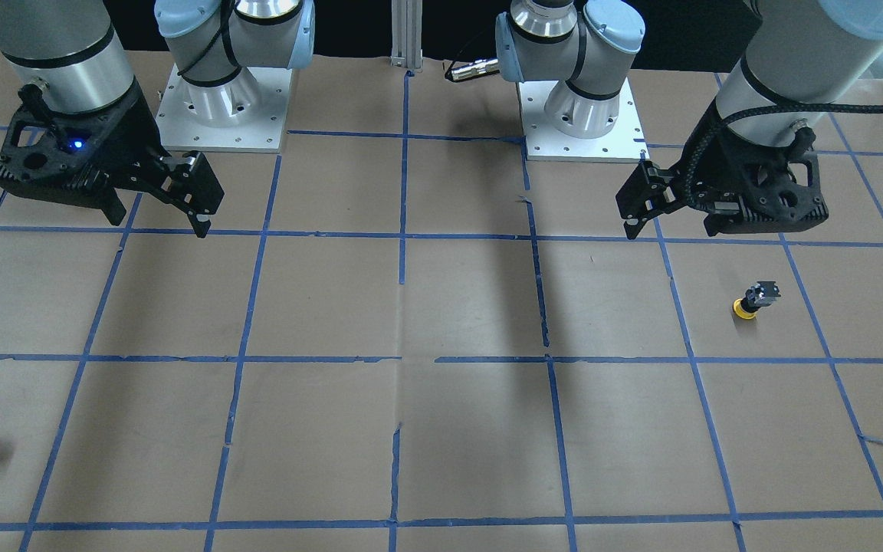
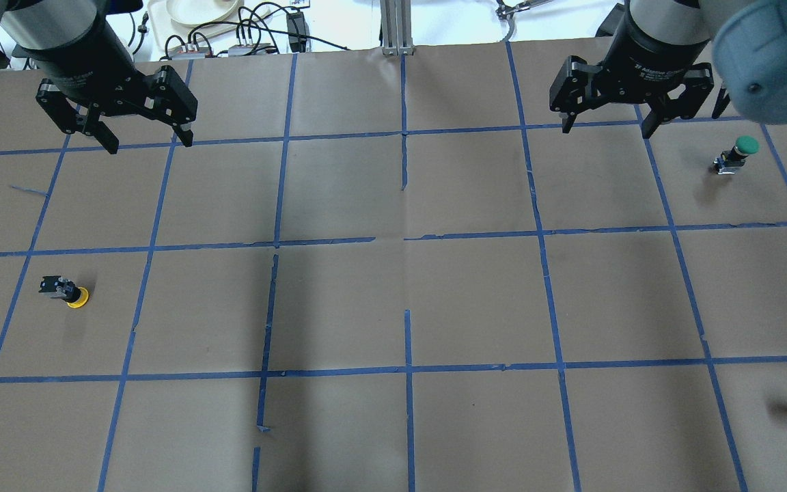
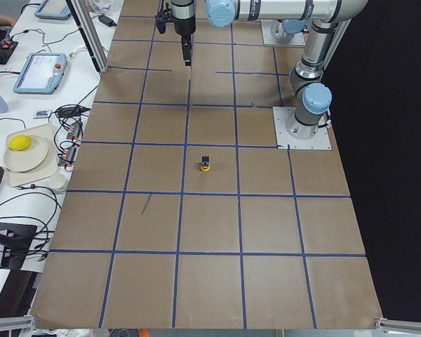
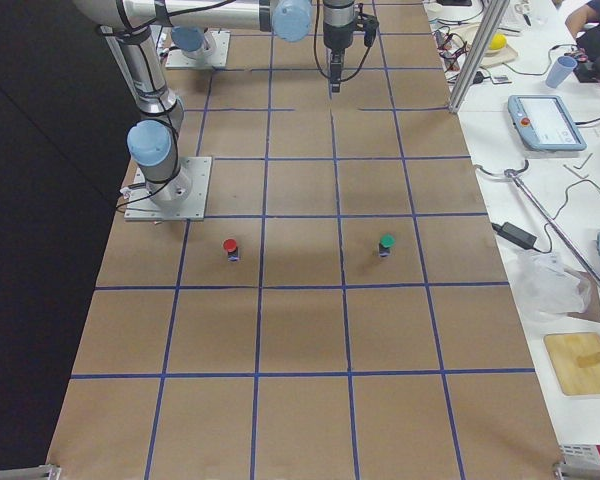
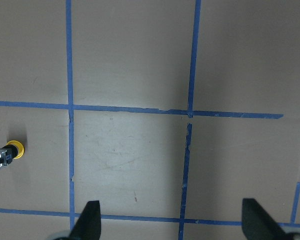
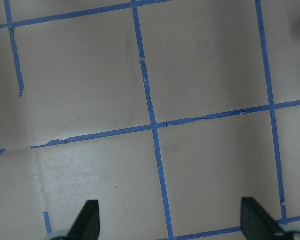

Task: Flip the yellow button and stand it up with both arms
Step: 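Move the left gripper down toward the yellow-capped button lying on its side, then close the left gripper on the yellow button's metal base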

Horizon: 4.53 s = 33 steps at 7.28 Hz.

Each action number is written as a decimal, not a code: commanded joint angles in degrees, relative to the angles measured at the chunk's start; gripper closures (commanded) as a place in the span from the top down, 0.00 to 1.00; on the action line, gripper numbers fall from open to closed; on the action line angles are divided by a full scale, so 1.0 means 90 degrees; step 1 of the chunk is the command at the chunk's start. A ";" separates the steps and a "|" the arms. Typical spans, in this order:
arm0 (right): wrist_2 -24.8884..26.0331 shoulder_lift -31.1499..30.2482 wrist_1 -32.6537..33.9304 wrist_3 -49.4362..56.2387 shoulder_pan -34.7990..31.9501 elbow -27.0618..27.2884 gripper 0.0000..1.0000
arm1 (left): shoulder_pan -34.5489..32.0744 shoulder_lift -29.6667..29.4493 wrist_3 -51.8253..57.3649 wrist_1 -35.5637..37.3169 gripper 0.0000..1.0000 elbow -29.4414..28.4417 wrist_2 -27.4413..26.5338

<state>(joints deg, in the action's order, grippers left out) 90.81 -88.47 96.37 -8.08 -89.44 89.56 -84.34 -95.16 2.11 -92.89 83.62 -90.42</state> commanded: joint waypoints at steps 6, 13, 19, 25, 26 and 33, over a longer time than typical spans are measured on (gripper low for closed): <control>0.0008 -0.0062 -0.0073 0.0048 0.0025 0.0000 1.00 | 0.1741 0.0027 0.2241 0.0387 1.00 0.1117 -0.0060; 0.0028 -0.0053 -0.0073 0.0048 0.0025 0.0009 1.00 | 0.2720 -0.0149 0.2793 0.2525 1.00 0.2621 -0.0070; 0.0028 -0.0062 -0.0073 0.0048 0.0025 0.0009 1.00 | 0.3774 -0.0285 0.3906 0.3540 0.99 0.3461 -0.0021; 0.0028 -0.0062 -0.0073 0.0048 0.0025 0.0009 1.00 | 0.4068 -0.0833 0.4715 0.4384 0.83 0.3756 -0.0050; 0.0028 -0.0053 -0.0073 0.0048 0.0025 0.0009 1.00 | 0.4068 -0.0852 0.4881 0.4413 0.70 0.3746 -0.0060; 0.0028 -0.0062 -0.0073 0.0048 0.0035 0.0009 1.00 | 0.3971 -0.0814 0.4786 0.4452 0.22 0.3678 0.0192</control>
<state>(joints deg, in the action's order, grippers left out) 91.06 -89.00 95.71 -7.68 -89.12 89.65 -48.16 -103.19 45.45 -52.85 116.78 -89.81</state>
